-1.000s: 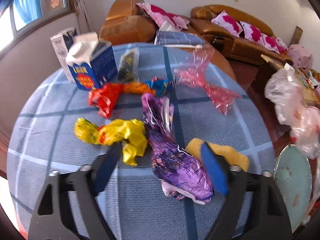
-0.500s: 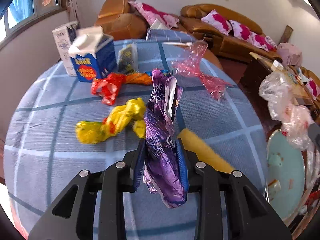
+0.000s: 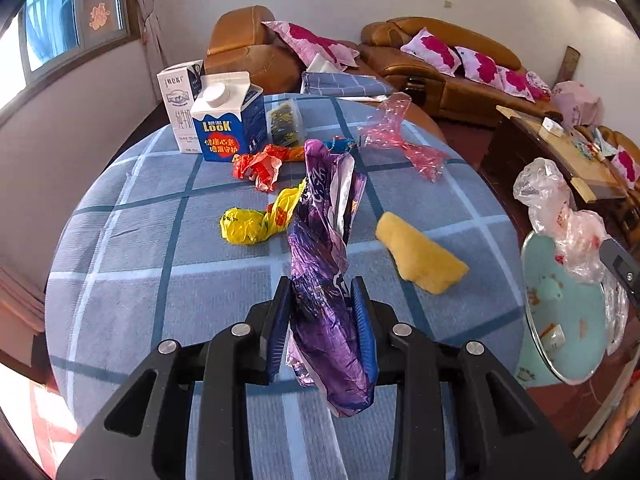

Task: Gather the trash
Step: 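Carry the purple wrapper and clear plastic bag over the bucket with both grippers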

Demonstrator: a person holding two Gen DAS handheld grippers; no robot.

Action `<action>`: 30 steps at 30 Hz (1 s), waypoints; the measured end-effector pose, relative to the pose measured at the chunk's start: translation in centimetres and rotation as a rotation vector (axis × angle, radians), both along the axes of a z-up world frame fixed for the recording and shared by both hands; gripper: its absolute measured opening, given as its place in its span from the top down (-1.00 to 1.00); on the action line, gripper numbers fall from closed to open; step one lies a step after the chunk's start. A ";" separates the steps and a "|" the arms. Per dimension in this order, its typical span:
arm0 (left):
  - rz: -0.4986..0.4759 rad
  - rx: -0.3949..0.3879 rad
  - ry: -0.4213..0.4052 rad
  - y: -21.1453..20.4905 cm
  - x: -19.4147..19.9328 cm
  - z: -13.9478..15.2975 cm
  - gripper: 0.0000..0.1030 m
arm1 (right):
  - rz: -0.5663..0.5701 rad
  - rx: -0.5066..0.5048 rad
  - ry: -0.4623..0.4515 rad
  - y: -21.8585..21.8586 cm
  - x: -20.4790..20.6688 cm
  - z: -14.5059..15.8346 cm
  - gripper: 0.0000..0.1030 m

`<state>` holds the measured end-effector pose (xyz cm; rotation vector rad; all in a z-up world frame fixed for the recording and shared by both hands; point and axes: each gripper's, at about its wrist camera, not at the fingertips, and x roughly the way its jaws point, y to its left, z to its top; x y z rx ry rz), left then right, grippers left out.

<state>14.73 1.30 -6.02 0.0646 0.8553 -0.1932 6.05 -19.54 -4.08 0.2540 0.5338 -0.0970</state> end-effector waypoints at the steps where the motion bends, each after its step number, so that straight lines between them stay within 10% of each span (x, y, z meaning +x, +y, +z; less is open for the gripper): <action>1: -0.002 0.005 -0.004 -0.1 -0.2 0.0 0.41 | -0.005 0.001 -0.001 -0.1 -0.4 0.0 0.88; 30: -0.156 0.106 -0.081 -8.5 -6.9 1.5 0.40 | -0.142 0.020 -0.042 -4.5 -7.4 -0.5 0.88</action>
